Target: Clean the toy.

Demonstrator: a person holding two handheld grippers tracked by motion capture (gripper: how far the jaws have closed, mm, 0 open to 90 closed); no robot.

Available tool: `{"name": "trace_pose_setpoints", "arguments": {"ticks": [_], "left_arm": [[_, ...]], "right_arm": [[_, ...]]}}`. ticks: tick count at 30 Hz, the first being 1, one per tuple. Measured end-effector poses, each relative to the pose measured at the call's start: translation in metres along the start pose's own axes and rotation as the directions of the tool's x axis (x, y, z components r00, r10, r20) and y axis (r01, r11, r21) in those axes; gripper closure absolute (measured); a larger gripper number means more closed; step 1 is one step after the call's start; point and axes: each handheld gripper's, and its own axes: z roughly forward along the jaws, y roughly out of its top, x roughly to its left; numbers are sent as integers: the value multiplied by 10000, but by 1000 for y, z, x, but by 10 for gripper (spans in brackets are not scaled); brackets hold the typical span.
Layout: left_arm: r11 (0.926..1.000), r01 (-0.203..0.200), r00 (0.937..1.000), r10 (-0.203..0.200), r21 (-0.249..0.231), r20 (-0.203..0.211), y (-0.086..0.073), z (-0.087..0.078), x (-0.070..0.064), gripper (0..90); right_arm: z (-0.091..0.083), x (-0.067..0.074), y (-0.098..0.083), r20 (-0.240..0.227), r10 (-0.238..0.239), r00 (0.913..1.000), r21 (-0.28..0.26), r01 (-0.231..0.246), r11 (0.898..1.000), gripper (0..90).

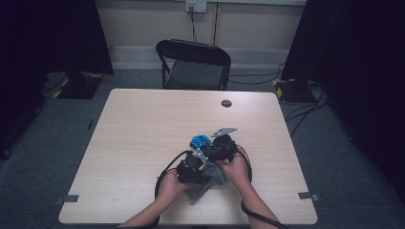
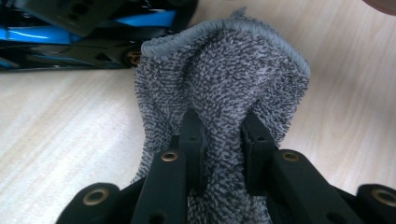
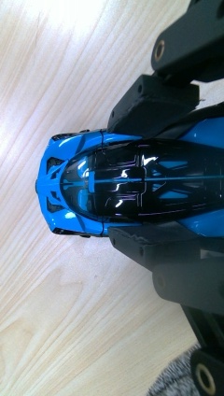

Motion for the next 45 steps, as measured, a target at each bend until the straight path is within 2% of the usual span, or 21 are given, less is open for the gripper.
{"name": "trace_pose_setpoints", "arguments": {"ticks": [4, 8, 12, 15, 21, 25, 30, 34, 40, 45], "left_arm": [[9998, 184, 9995, -186, -70, -259, 1, -1, 6, 743], [9993, 344, 9989, -348, -111, -317, 0, -3, 11, 742], [9997, 215, 9982, -220, -88, -552, 0, -5, 13, 741], [9995, 287, 9978, -293, -109, -593, 0, -6, 16, 741], [9994, 324, 9951, -333, -113, -927, -2, -9, 21, 741], [9990, 435, 9944, -445, -127, -961, -3, -11, 25, 741], [9982, 581, 9911, -597, -168, -1191, -4, -14, 30, 741], [9951, 935, 9881, -966, -307, -1194, -6, -17, 38, 741], [9956, 908, 9878, -932, -248, -1247, -5, -18, 42, 741], [9929, 1149, 9841, -1179, -302, -1329, -5, -20, 49, 741]], "right_arm": [[0, 0, 0, 11, -5, 10000, 15, 5, 10000, 441], [0, 0, -1, 4, -7, 10000, 0, 7, 10000, 441], [0, 0, -1, 11, 9, 10000, -25, -9, 10000, 441], [-1, 0, -1, 12, 17, 10000, -7, -17, 10000, 441], [-1, 0, 0, 24, 11, 10000, 14, -11, 10000, 441], [-1, 0, -1, 6, 1, 10000, 7, -1, 10000, 441], [-1, 0, -1, 21, 9, 10000, 0, -9, 10000, 441], [-1, 0, -1, 18, 13, 10000, 5, -13, 10000, 441], [-1, 1, -1, 20, 17, 10000, 13, -17, 10000, 441], [-1, 0, -1, 9, -11, 10000, 17, 11, 10000, 441]]}}
